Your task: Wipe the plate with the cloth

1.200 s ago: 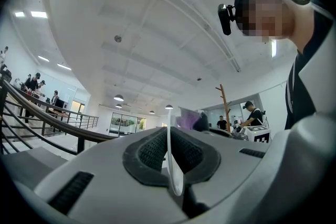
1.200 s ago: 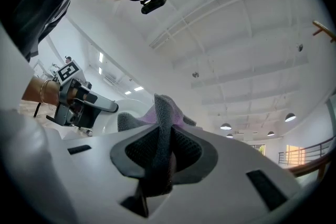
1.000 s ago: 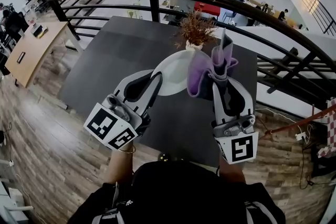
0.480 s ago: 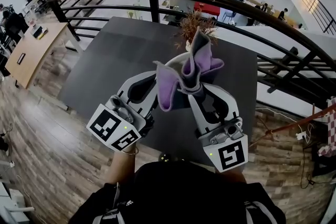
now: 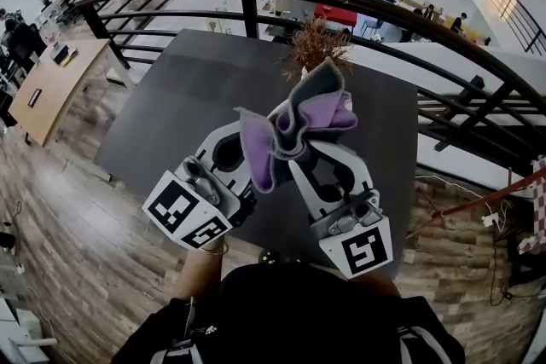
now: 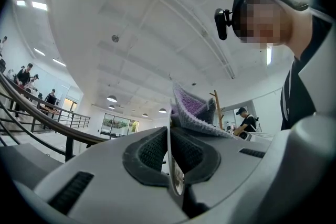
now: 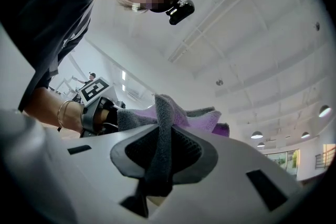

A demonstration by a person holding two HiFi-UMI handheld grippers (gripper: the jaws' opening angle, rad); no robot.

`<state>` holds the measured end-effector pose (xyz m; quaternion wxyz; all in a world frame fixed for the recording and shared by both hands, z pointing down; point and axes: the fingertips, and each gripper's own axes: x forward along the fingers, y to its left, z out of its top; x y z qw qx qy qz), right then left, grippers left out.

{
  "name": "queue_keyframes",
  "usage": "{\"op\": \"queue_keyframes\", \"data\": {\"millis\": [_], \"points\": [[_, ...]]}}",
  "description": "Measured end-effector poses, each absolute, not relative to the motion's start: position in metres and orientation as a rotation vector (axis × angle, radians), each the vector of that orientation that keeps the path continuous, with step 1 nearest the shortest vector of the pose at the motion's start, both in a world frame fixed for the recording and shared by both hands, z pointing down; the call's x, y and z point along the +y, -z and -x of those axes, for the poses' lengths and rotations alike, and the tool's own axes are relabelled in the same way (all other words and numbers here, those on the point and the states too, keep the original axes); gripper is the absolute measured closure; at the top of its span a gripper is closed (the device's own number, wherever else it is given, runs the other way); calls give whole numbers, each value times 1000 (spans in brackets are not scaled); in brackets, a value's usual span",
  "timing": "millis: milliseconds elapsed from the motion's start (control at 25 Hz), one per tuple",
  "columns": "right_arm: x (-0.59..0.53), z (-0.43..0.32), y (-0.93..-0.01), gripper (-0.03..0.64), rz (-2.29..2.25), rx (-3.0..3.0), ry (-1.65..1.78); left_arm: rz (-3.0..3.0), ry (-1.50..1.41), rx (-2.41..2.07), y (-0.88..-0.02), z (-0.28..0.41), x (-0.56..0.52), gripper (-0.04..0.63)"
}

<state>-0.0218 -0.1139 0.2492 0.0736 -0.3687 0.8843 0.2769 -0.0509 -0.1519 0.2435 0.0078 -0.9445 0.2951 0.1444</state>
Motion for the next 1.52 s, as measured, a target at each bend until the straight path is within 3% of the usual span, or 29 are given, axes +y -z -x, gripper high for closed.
{"op": "queue_keyframes", "data": {"millis": [1520], "points": [[-137, -6, -276, 545, 1259, 2701, -853, 2922, -509, 949, -232, 54, -146, 578]]}}
